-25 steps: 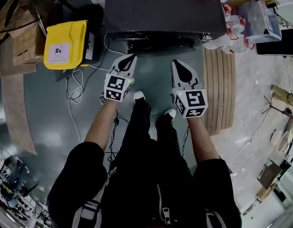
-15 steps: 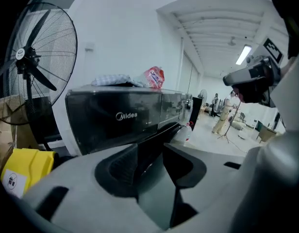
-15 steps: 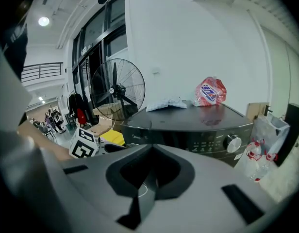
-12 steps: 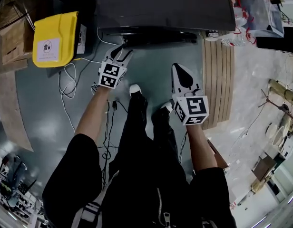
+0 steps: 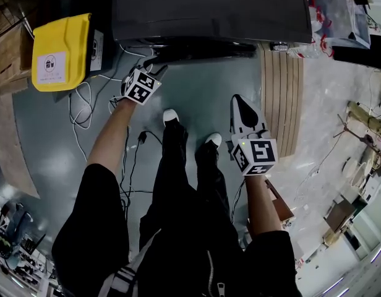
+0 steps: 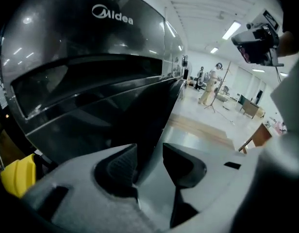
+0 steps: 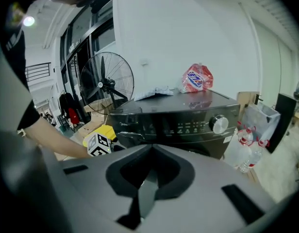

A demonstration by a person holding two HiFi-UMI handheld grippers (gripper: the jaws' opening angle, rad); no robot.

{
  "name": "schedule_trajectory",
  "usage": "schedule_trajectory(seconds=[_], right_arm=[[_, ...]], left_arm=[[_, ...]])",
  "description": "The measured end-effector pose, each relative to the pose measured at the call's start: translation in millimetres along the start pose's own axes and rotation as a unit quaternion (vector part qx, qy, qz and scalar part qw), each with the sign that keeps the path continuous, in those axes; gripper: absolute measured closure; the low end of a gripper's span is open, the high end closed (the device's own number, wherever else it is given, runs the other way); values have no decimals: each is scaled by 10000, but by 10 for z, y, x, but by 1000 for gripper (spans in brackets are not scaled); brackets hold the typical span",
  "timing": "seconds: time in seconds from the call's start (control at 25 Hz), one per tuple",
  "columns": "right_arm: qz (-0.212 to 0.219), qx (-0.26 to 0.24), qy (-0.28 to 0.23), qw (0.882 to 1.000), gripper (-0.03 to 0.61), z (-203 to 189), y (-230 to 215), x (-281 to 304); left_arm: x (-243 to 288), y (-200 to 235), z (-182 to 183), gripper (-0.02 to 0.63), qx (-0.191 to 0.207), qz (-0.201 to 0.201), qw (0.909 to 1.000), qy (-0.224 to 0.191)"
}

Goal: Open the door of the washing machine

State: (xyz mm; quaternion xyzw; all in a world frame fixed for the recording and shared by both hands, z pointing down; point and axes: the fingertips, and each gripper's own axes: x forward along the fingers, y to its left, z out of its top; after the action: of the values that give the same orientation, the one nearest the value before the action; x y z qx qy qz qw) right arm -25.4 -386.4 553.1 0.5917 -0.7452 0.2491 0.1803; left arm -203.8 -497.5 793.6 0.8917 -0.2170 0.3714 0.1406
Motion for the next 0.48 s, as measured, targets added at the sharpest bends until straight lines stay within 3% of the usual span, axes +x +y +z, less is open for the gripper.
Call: schedule_trajectory(seconds=[0.12, 0.24, 0.36, 0.48], right_arm=[[-79, 67, 78, 9999, 574, -97, -138, -62], [-100, 109, 149, 9998, 574, -238, -215, -101], [-126, 187, 204, 9995, 574, -400, -260, -161], [-116, 282, 210, 9993, 574, -495, -294, -217]], left_arm=[[131, -40, -105, 473, 139, -91, 9997, 165], [177, -6, -147, 526, 103, 167, 9998, 93], [155, -48, -177, 540, 82, 386, 9992, -23], [119, -183, -244, 543, 167, 304, 9994, 23]])
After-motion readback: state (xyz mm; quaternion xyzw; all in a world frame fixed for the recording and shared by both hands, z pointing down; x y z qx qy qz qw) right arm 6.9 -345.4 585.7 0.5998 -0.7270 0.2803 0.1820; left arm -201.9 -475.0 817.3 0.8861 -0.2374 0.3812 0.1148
